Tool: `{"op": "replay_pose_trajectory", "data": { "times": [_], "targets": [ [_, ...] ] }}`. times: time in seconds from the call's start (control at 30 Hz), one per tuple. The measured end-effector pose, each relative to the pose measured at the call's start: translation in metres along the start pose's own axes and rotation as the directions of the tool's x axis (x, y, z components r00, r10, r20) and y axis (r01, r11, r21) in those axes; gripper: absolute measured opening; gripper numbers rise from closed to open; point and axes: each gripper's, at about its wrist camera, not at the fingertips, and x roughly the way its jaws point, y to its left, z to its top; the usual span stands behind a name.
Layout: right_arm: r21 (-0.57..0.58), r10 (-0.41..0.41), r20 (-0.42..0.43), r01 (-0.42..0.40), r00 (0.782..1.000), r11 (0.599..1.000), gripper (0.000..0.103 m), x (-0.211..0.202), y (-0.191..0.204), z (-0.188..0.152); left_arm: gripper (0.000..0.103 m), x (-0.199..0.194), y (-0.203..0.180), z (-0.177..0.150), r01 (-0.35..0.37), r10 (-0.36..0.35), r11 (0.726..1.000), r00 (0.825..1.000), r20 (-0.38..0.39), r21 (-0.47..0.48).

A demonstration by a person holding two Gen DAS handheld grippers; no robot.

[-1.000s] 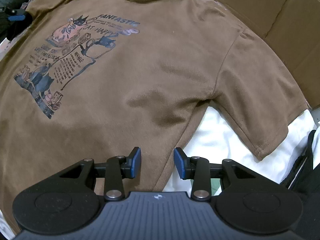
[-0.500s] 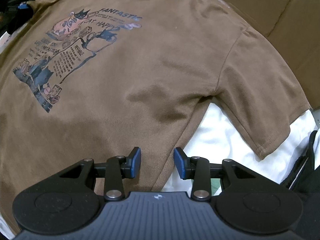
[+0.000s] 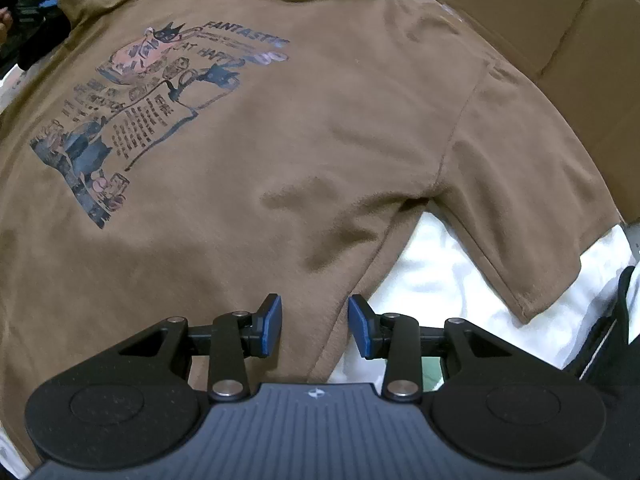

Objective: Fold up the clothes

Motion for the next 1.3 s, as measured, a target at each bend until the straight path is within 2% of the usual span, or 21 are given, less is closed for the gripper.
{"op": "replay_pose_trajectory", "data": {
  "times": [0.23,0.37,0.47,0.57,0.7,0.83,0.93,0.97,1.0,1.1,1.3],
  "targets": [
    [0.005,0.000,0.019,0.000,1.000,1.000,0.041,-0.005,-0.001,0.002,0.040,-0.023,-0.002,0.019,-0.023,0.023,1.000,0.996,0.084,-0.001],
    [0.002,-0.001,0.014,0.001,1.000,1.000,0.041,-0.004,-0.002,0.002,0.040,-0.044,-0.005,0.032,-0.035,0.029,0.998,0.991,0.134,0.045],
    [0.002,-0.004,0.006,0.004,1.000,1.000,0.041,-0.002,-0.002,0.002,0.040,-0.056,-0.007,0.040,-0.073,0.059,0.995,0.984,0.169,0.075],
    [0.002,-0.003,0.008,0.003,1.000,1.000,0.041,-0.003,-0.001,0.004,0.040,-0.053,-0.002,0.039,-0.106,0.096,0.991,0.987,0.132,0.076],
    [-0.008,-0.003,0.007,0.003,1.000,1.000,0.041,-0.003,0.004,0.006,0.044,-0.040,0.002,0.024,-0.086,0.083,0.993,0.996,0.036,0.084],
    [-0.016,-0.005,0.006,0.005,1.000,1.000,0.042,-0.003,0.008,0.008,0.046,-0.026,-0.001,0.011,-0.112,0.116,0.982,0.993,-0.019,0.153],
    [-0.018,-0.006,0.002,0.006,1.000,1.000,0.042,-0.003,0.009,0.007,0.045,-0.010,-0.006,0.004,-0.128,0.145,0.963,0.988,-0.057,0.236],
    [-0.018,-0.007,0.002,0.007,1.000,1.000,0.042,-0.003,0.009,0.007,0.033,-0.005,-0.009,0.002,-0.138,0.165,0.950,0.983,-0.075,0.281],
    [-0.016,-0.008,0.003,0.008,1.000,1.000,0.042,-0.004,0.009,0.006,0.013,-0.002,-0.012,0.002,-0.149,0.186,0.935,0.978,-0.090,0.321],
    [-0.011,-0.001,0.009,0.001,1.000,1.000,0.042,-0.003,0.008,0.005,0.007,-0.004,-0.015,0.005,-0.164,0.209,0.922,0.973,-0.095,0.351],
    [-0.006,0.004,0.013,-0.004,1.000,1.000,0.042,0.001,0.006,-0.003,0.005,-0.024,-0.017,0.018,-0.267,0.305,0.879,0.952,-0.035,0.394]
  ]
}}
